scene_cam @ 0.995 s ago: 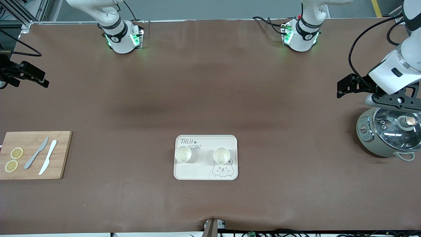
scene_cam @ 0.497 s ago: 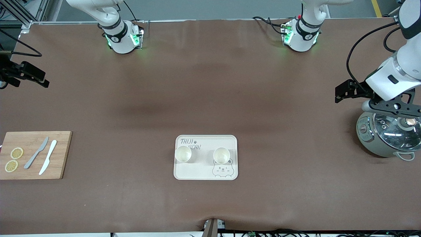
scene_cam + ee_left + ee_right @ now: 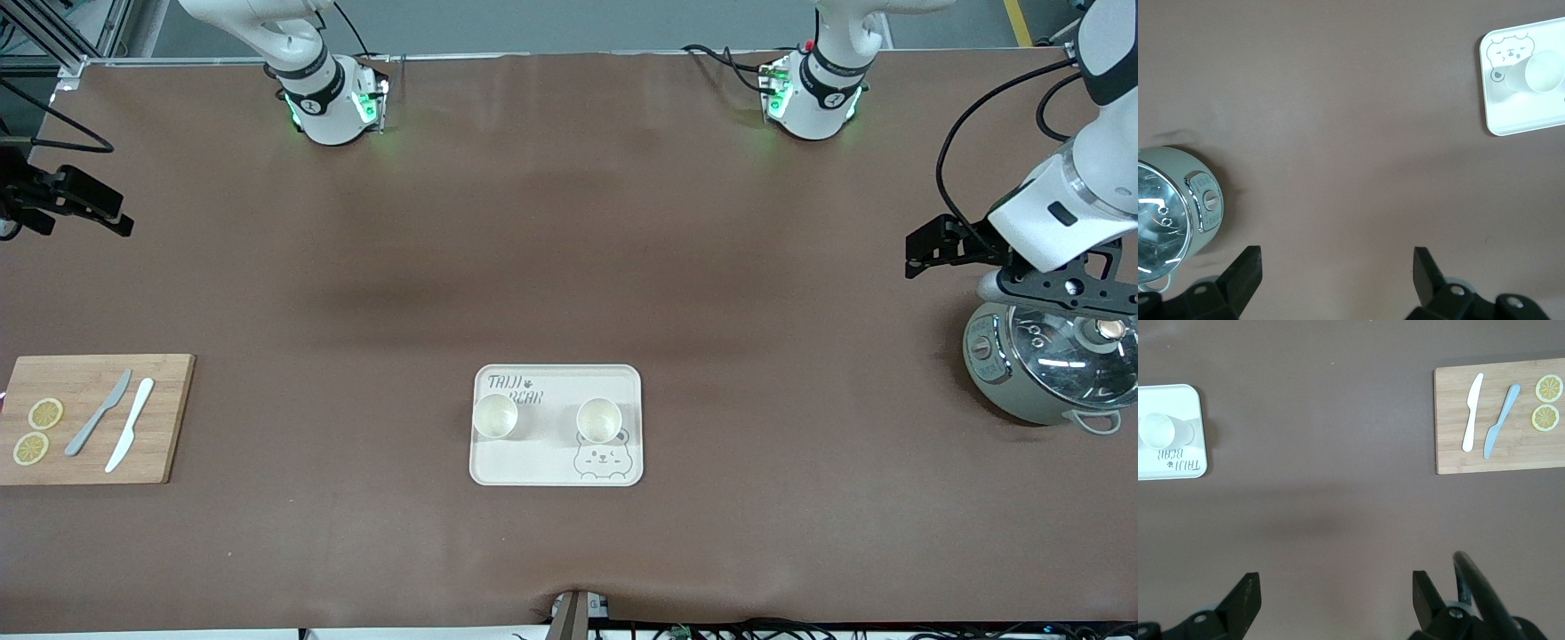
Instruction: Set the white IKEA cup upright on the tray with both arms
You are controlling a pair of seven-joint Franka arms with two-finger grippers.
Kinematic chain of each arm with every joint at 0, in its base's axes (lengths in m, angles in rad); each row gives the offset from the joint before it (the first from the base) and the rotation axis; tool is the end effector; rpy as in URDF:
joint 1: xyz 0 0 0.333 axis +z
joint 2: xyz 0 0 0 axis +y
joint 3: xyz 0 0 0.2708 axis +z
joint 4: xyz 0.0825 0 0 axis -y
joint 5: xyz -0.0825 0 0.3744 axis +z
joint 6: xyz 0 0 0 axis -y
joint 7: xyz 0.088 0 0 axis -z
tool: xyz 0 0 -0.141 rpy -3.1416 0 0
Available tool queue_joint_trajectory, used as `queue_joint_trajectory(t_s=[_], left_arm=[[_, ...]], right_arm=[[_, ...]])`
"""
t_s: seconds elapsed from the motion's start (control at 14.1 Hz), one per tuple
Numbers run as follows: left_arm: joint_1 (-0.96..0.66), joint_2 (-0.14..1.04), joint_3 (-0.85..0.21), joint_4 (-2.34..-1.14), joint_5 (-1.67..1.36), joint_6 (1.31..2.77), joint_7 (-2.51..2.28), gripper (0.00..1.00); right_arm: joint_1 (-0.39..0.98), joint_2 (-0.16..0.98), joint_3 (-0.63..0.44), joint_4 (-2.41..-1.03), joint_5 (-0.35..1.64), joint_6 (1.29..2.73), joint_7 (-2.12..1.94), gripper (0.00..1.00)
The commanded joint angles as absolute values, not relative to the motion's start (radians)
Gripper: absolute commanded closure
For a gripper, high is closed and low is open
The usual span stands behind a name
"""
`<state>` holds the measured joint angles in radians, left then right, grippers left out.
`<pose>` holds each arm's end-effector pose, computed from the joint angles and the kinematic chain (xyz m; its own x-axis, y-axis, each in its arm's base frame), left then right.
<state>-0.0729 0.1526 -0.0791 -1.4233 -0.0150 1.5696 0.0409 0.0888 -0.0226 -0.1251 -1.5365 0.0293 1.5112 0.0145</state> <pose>0.5779 -0.0878 0.5275 0.9816 -0.1909 -0.0047 -0.1907 -0.9813 0.0272 0.5329 -0.0157 0.5680 0.9988 -0.0490 -0.0033 -0.0491 -0.9983 -0.0320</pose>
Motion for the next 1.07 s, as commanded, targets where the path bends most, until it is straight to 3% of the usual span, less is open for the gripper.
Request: queue_joint_trajectory(t_s=[0.0, 0.99], left_arm=[[-0.063, 0.144, -0.094, -1.427, 0.012, 1.580, 0.031, 0.00], [-0.060, 0.133, -0.094, -1.425, 0.054, 1.611, 0.011, 0.00]], right_arm=[[0.086, -0.017, -0.120, -1.522, 0.015, 1.500, 0.008, 0.00], [0.101, -0.015, -0.118, -1.522, -0.006, 1.528, 0.011, 0.00]])
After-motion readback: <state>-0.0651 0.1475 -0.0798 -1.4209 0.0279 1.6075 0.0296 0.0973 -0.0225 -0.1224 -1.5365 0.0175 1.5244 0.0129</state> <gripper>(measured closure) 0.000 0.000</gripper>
